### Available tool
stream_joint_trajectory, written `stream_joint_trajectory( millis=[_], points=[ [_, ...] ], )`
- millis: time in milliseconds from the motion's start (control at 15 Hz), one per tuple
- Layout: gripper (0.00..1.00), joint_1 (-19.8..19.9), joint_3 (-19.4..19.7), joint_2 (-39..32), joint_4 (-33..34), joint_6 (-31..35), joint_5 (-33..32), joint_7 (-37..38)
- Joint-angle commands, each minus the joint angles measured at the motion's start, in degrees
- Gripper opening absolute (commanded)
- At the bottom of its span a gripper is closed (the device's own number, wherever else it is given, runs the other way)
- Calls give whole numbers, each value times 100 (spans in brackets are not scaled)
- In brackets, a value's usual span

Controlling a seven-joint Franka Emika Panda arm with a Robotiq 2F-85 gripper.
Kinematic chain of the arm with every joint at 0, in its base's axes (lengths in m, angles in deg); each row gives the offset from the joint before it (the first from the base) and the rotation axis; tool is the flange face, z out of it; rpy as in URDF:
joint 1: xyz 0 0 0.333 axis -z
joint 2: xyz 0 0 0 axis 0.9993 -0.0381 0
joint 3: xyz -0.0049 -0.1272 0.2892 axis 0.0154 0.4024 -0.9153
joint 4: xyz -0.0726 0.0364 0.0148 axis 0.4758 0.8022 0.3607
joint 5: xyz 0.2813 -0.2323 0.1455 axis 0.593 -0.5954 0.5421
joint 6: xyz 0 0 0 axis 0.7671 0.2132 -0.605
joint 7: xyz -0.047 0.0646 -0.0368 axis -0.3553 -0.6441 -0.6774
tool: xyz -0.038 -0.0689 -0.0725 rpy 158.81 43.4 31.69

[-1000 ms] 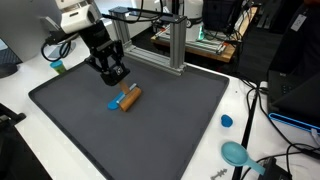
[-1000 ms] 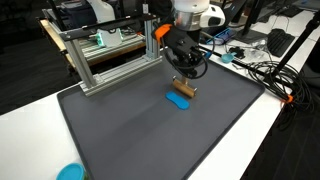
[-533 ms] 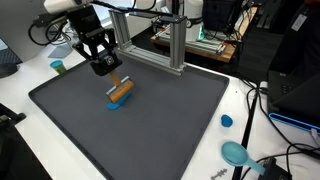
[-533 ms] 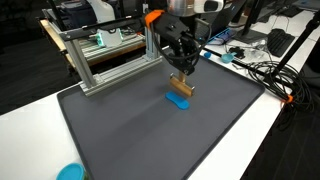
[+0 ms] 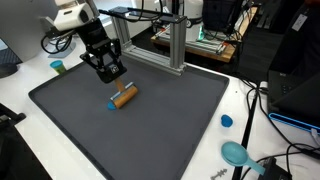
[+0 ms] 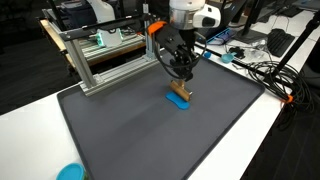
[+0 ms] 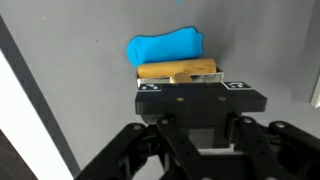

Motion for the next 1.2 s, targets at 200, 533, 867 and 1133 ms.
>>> stream_joint_trajectory(
  millis=[200,533,867,1133],
  points=[
    [22,-55,205,-71,64,246,-335,627],
    [22,39,101,-57,43,79,-222,505],
    [22,-138,160,-160,-65,213,-532,668],
    [22,-225,205,-209,-44,177,-862,857]
  ],
)
